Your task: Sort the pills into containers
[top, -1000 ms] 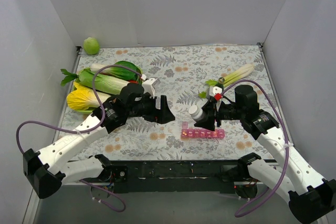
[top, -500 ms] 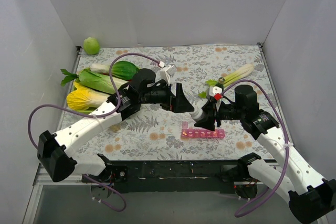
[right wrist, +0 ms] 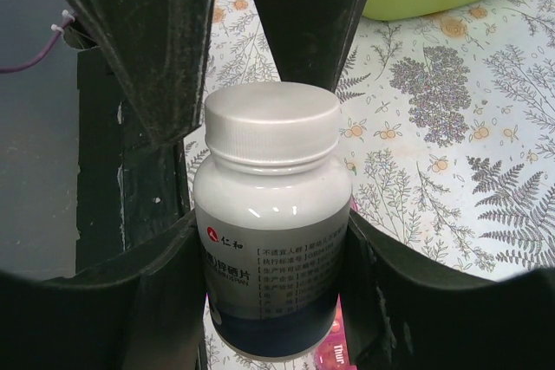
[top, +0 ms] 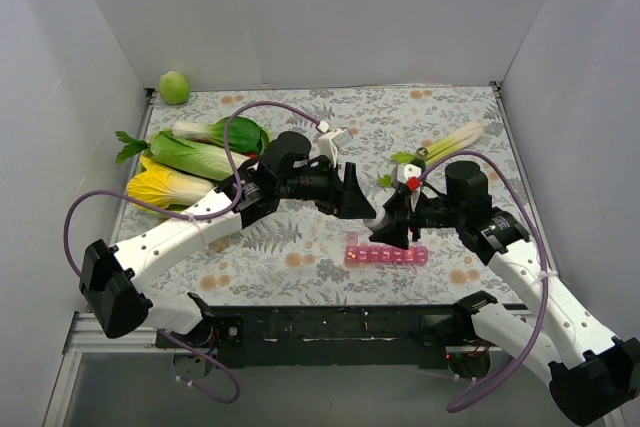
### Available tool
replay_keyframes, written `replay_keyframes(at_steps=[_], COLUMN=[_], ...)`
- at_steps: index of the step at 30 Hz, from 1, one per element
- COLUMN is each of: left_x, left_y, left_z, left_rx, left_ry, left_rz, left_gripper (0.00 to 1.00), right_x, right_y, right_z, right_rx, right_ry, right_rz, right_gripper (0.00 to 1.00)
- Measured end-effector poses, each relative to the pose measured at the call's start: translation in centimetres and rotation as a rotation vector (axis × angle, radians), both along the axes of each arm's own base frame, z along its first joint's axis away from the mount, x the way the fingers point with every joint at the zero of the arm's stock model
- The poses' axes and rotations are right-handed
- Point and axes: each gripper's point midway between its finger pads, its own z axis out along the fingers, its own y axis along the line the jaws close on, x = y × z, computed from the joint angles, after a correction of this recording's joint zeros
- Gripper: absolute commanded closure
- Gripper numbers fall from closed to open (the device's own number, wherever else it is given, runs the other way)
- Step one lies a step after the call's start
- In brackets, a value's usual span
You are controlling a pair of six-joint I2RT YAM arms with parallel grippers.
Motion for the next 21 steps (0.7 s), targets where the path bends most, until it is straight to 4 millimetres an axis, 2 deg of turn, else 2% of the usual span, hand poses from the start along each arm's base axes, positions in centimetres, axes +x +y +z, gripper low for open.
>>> replay_keyframes(at_steps=[2, 7, 9, 16, 21], left_x=[-0.1, -0.3, -0.4, -1.2, -2.5], left_y=[-0.1, -0.1, -0.1, 0.3, 1.1], left_z=[0.0, -0.4, -0.4, -0.5, -0.6], left_rx=[0.000, 0.007, 0.008, 0.011, 0.032], left_ry=[0.001, 0.001, -0.010, -0.131, -0.288], left_rz=[-0.007, -0.030, -0.039, -0.153, -0.318], left_gripper=[0.50, 0.74, 0.78, 0.78, 0.76], right_x=[0.0, -0.1, -0.1, -0.9, -2.5], right_y=[0.0, 0.0, 0.0, 0.2, 0.7], right_z=[0.0, 0.0, 0.0, 0.1, 0.6], right_rx=[0.001, 0.001, 0.001, 0.015, 0.052], right_ry=[0.000, 0.004, 0.005, 0.023, 0.082], right_rz=[0.002, 0.004, 0.006, 0.040, 0.106], right_gripper=[0.99, 0.99, 0.99, 0.99, 0.99])
